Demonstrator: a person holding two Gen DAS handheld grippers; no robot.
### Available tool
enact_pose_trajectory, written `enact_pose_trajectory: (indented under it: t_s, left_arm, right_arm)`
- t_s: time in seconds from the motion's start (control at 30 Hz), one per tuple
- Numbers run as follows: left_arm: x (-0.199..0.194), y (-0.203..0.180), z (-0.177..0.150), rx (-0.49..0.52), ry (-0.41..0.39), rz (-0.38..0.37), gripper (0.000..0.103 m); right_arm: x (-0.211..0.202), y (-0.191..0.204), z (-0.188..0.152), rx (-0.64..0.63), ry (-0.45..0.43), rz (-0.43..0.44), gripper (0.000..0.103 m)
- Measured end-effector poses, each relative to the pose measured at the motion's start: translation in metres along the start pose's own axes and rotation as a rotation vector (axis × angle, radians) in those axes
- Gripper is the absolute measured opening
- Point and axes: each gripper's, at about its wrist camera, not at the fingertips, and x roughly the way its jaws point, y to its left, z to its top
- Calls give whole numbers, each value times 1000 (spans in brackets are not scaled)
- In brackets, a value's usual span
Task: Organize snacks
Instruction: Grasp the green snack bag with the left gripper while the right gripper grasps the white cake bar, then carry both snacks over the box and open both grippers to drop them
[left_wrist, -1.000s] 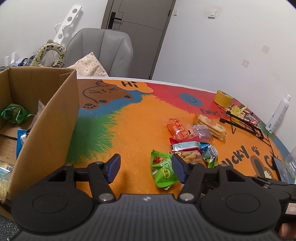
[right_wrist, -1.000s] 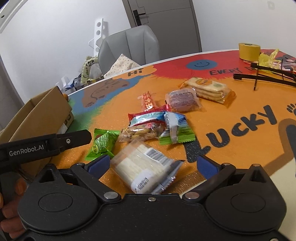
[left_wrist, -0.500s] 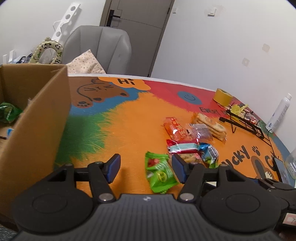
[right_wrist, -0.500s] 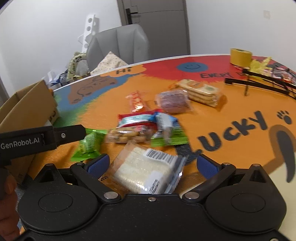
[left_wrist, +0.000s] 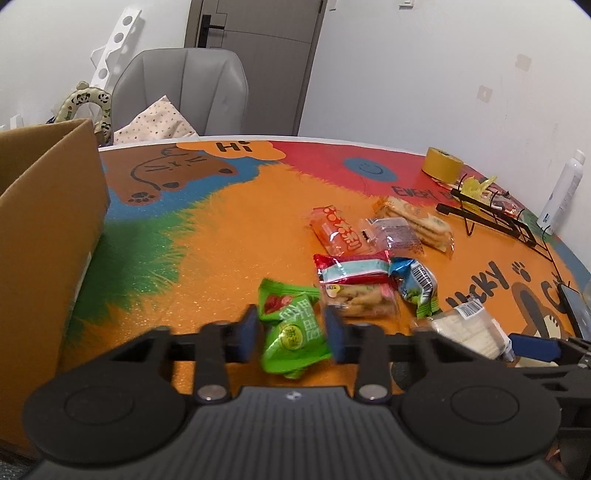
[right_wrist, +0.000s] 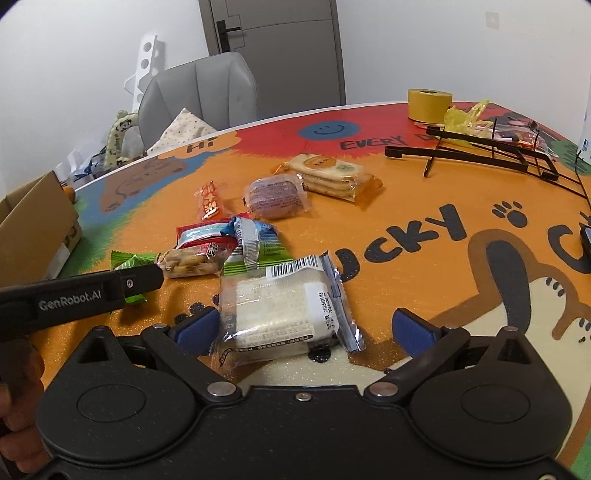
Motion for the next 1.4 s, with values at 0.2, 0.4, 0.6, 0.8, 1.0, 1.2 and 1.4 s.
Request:
enact_pose_trajectory:
  t_s: [0.2,0.4,0.6,0.8,1.0,1.2,1.4]
  left_arm:
    - [-12,6,1,6,-16,1,27]
    - [-24,7,3,1,-34,-10,27]
    - [-39,8,3,-3,-57,-26,27]
    - [-61,10,6,-4,-101,-33,27]
    - [-86,18,8,-10,-147,-31,27]
    - [-110,27,6,-15,-184,-28,27]
    - [-130,39,4,-32,-213,-19,27]
  right_arm:
    - [5,19,-2,-56,-11,7,99]
    - [-3,23,-2,-72,-38,13,58]
    - [-15,17,-1,-20,-62,39,54]
    - [-31,21,2,-4,-95,56,54]
    - [-50,34,5,-22,-143,74,54]
    - [-66,48,6,-41,-177,98,53]
    - [-82,63,5,-63,-207,121,53]
